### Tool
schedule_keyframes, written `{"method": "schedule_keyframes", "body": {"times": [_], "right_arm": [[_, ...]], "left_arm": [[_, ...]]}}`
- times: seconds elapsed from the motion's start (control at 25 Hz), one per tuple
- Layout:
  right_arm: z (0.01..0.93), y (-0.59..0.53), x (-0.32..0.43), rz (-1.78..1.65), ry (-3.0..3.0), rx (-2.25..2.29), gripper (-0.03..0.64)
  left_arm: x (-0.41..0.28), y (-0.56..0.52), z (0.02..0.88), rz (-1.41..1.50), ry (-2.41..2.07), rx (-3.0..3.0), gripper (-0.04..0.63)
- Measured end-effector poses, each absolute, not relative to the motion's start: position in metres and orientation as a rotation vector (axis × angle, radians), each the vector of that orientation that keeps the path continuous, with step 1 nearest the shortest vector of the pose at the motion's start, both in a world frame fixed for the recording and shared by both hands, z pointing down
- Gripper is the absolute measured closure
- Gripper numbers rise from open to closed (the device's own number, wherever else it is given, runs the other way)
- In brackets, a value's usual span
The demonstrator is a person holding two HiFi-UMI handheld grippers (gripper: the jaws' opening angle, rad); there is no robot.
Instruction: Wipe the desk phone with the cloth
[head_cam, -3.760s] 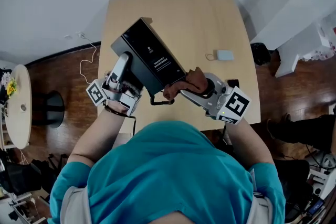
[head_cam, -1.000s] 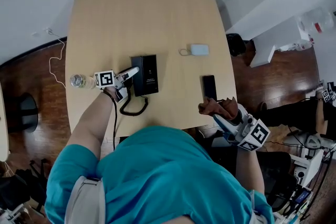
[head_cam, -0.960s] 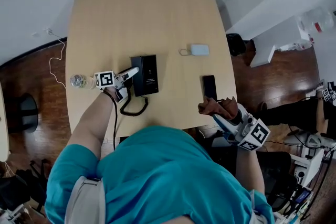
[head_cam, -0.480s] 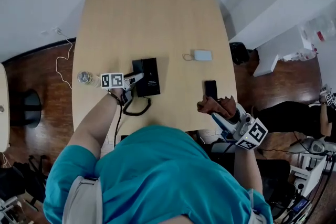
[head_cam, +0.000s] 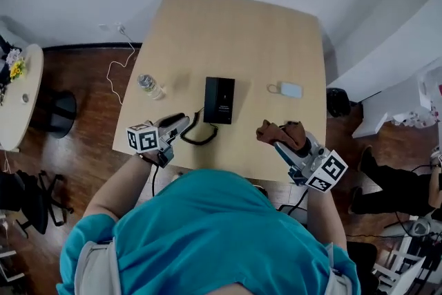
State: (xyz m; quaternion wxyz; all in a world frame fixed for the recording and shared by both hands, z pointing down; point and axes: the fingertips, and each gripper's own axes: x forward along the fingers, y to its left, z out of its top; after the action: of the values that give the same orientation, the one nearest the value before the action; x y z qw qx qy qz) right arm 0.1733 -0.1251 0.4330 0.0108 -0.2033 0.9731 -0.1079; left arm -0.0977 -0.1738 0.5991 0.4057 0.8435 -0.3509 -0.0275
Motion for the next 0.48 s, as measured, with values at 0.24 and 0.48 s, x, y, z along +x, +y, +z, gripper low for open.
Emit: {"method": "schedule_keyframes", "body": {"times": [0.24,0.48], "right_arm": [[0.428,-0.073,0.092,-0.352,3.035,-0.635,0.479],[0.429,0.007,0.019,-0.429,2.936,-0.777,0.479]], "left_arm": [[-0.147,-0.083,0.512,-0.255,-0.741,2.359,0.531],[-0.204,-0.002,0.478,-0.253,-0.677,2.429,0.589]]}}
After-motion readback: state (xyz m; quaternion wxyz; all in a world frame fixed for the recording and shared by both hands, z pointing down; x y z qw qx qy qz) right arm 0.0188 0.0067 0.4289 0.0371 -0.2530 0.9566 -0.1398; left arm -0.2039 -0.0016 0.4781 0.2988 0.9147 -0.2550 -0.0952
